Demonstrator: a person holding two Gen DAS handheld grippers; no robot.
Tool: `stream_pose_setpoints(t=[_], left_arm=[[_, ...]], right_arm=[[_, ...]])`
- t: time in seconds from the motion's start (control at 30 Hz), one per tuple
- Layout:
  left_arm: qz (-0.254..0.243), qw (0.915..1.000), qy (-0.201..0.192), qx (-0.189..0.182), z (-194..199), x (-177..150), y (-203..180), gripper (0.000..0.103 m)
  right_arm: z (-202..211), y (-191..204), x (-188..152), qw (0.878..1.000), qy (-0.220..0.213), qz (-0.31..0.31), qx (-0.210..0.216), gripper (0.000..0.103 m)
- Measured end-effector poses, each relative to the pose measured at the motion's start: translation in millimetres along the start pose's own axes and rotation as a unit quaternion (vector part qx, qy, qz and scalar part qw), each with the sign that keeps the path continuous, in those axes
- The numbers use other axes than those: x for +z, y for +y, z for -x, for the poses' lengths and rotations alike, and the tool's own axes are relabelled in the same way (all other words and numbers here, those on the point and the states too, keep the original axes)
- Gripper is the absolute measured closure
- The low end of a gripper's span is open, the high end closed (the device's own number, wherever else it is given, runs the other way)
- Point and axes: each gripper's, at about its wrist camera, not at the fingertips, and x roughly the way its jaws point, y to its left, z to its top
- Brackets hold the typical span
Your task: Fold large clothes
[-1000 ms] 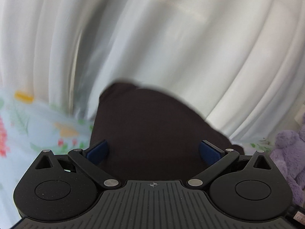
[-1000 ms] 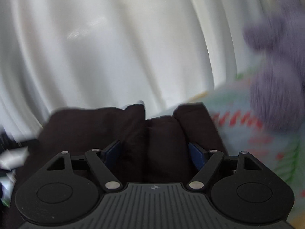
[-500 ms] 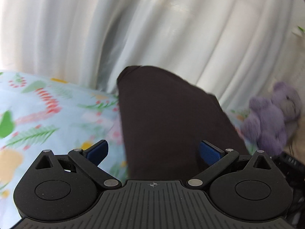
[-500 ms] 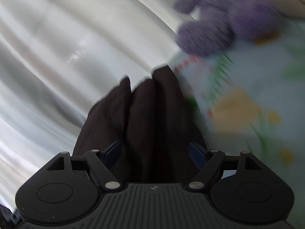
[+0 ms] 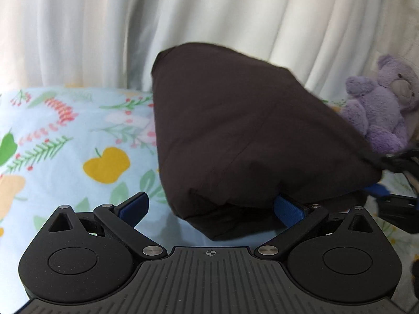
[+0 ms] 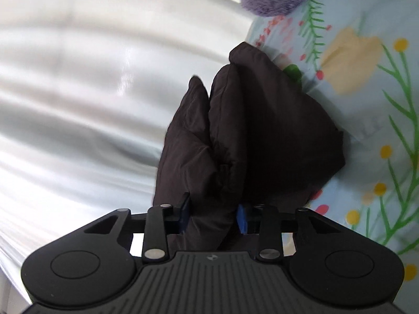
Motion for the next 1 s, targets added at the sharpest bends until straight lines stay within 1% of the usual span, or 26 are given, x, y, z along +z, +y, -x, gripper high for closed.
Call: stream_pose_setpoints(t=[0.03, 0.07, 0.1, 0.17, 0.2, 0.27, 0.33, 0.4, 0.43, 0.47, 0.5, 0.53, 0.57, 0.63, 0.7, 0.77, 0.83, 0.87, 0.9, 0.93, 0.97, 1.0], left_arm=[[0.002, 0.9999, 0.008, 0.01, -3.4, -0.9, 1.4, 0.0], [0.001, 0.9995, 0.015, 0.026, -6.3, -2.1, 2.9, 0.0], [0.004, 0.9993, 0.019, 0.033, -8.9, -3.7, 6.6, 0.0], [0.044, 0.9984, 0.036, 0.009, -11.4, -5.3, 20.6, 0.0], [0.066, 0.9969, 0.042, 0.002, -11.3, -5.2, 29.2, 0.0], [0.092, 0.9946, 0.047, -0.006, -8.7, -6.0, 41.2, 0.0], [0.099, 0.9938, 0.049, -0.012, -4.5, -6.8, 48.8, 0.001], [0.101, 0.9939, 0.046, 0.001, 1.4, -8.0, 53.4, 0.002], [0.102, 0.9936, 0.049, 0.0, 3.5, -7.0, 56.1, 0.003], [0.108, 0.9927, 0.053, -0.001, 7.1, -6.4, 60.8, 0.004], [0.114, 0.9919, 0.054, -0.004, 11.7, -5.5, 65.8, 0.005], [0.117, 0.9918, 0.052, -0.002, 17.9, -4.1, 70.7, 0.005], [0.117, 0.992, 0.046, 0.005, 24.9, -2.1, 76.1, 0.006], [0.126, 0.9917, 0.019, 0.017, 42.3, 4.4, 88.3, 0.006], [0.14, 0.9899, -0.002, 0.023, 53.9, 13.9, 100.0, 0.006], [0.15, 0.9884, -0.015, 0.016, 56.3, 24.7, 106.5, 0.006], [0.153, 0.9882, -0.014, 0.004, 49.9, 36.9, 104.4, 0.006], [0.15, 0.9886, -0.013, -0.007, 44.1, 43.4, 99.6, 0.006], [0.145, 0.9891, -0.016, -0.019, 38.5, 48.9, 93.5, 0.006], [0.14, 0.9897, -0.017, -0.027, 31.7, 53.7, 86.7, 0.006], [0.133, 0.9905, -0.016, -0.03, 24.4, 58.3, 79.6, 0.005], [0.127, 0.9912, -0.014, -0.033, 16.6, 62.7, 73.4, 0.005]], right_arm=[[-0.1, 4.7, -1.0, 0.999, -0.004, 0.033, -0.028, 0.072], [-2.6, 8.3, -3.2, 0.997, 0.001, 0.059, -0.046, 0.072], [-6.3, 10.2, -5.8, 0.995, 0.002, 0.076, -0.061, 0.072], [-11.1, 14.7, -8.1, 0.99, 0.001, 0.113, -0.082, 0.072], [-11.6, 16.7, -9.2, 0.988, 0.0, 0.126, -0.087, 0.072], [-11.2, 20.9, -9.8, 0.985, 0.002, 0.141, -0.095, 0.072], [-9.8, 22.8, -9.7, 0.984, 0.006, 0.15, -0.099, 0.071], [-9.1, 23.2, -8.9, 0.982, 0.01, 0.157, -0.103, 0.071], [-7.8, 23.9, -7.9, 0.981, 0.012, 0.161, -0.105, 0.069], [-5.0, 25.8, -6.7, 0.98, 0.011, 0.166, -0.106, 0.063], [-1.6, 28.3, -5.4, 0.979, 0.008, 0.174, -0.11, 0.06], [3.1, 30.9, -4.5, 0.976, 0.005, 0.185, -0.114, 0.053], [8.2, 33.7, -2.9, 0.974, 0.002, 0.194, -0.12, 0.049], [17.9, 39.2, 2.2, 0.971, -0.009, 0.203, -0.127, 0.046], [25.8, 48.7, 8.1, 0.969, -0.032, 0.207, -0.129, 0.046], [25.1, 59.1, 14.3, 0.97, -0.044, 0.216, -0.106, 0.046], [9.6, 70.2, 20.2, 0.969, -0.03, 0.228, -0.093, 0.045], [-2.0, 74.1, 23.6, 0.967, -0.015, 0.238, -0.087, 0.045], [-16.4, 78.0, 27.4, 0.966, -0.001, 0.243, -0.087, 0.045], [-28.8, 78.8, 31.8, 0.966, 0.006, 0.241, -0.096, 0.045], [-41.5, 78.8, 36.2, 0.966, 0.017, 0.238, -0.102, 0.045], [-53.4, 77.8, 40.9, 0.967, 0.033, 0.235, -0.098, 0.045]])
